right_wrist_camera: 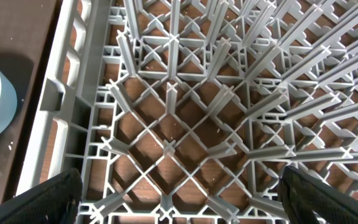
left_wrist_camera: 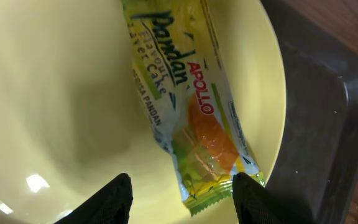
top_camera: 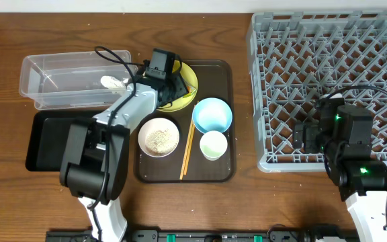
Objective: Sort waste into correct bins and load items into the dishwasher rack
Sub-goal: 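Return the left gripper and grasp the green snack wrapper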
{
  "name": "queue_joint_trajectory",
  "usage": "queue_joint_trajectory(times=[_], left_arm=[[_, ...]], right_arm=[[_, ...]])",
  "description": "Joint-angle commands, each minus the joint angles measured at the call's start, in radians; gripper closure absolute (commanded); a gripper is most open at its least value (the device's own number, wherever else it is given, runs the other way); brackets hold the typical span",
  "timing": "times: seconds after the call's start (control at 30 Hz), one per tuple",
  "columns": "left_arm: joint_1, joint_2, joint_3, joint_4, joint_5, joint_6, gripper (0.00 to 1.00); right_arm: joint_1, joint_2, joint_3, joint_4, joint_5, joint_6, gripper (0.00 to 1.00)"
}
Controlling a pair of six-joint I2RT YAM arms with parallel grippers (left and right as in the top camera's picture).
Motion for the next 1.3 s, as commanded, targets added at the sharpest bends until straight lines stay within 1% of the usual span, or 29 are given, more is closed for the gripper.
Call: queue_joint_trajectory(times=[0.0,0.17,0.27,0.3,0.33,0.37,0.43,0.5,0.6,0.63,0.83,0.87,1.0,1.13,1.27], left_arm=[[-0.008,0.026,0.013,0.007,0.041,-0.036,0.45],[-0.010,0.046,0.013,0.005,0.045,-0.082,0.46],[-0.010,0.056,0.013,0.006,0.068,-0.101,0.48],[-0.010,0.056,0.013,0.006,0.079,-0.101,0.50],[-0.010,0.056,0.013,0.009,0.090,-0.101,0.55],[-0.010,0.056,0.013,0.010,0.092,-0.101,0.57],[-0.011,0.056,0.013,0.009,0.097,-0.108,0.64],[-0.013,0.056,0.013,0.008,0.099,-0.108,0.66],[-0.013,0.056,0.013,0.009,0.099,-0.108,0.68],[-0.015,0.056,0.013,0.009,0.099,-0.108,0.71],[-0.015,0.056,0.013,0.008,0.099,-0.108,0.81],[-0.015,0.056,0.013,0.008,0.100,-0.108,0.86],[-0.015,0.056,0.013,0.001,0.099,-0.108,0.94],[-0.015,0.056,0.013,-0.005,0.098,-0.106,0.94],[-0.015,0.048,0.013,-0.013,0.098,-0.075,0.94]], right_arm=[[0.002,-0.008,0.025,-0.002,-0.007,0.013,0.01],[0.002,-0.008,0.025,-0.001,-0.007,0.013,0.01],[0.002,-0.008,0.025,-0.002,-0.007,0.013,0.01],[0.002,-0.008,0.025,-0.002,-0.007,0.013,0.01],[0.002,-0.008,0.025,-0.002,-0.007,0.013,0.01],[0.002,-0.008,0.025,-0.002,-0.007,0.013,0.01],[0.002,-0.008,0.025,-0.001,-0.007,0.013,0.01],[0.002,-0.008,0.025,-0.001,-0.007,0.013,0.01],[0.002,-0.008,0.025,-0.001,-0.007,0.013,0.01],[0.002,-0.008,0.025,-0.001,-0.007,0.013,0.01],[0.002,-0.008,0.025,-0.001,-0.007,0.013,0.01],[0.002,-0.008,0.025,-0.001,-0.007,0.013,0.01],[0.002,-0.008,0.025,-0.001,-0.007,0.013,0.01],[0.002,-0.008,0.025,-0.001,-0.007,0.013,0.01],[0.002,-0.008,0.025,-0.001,-0.007,0.013,0.01]])
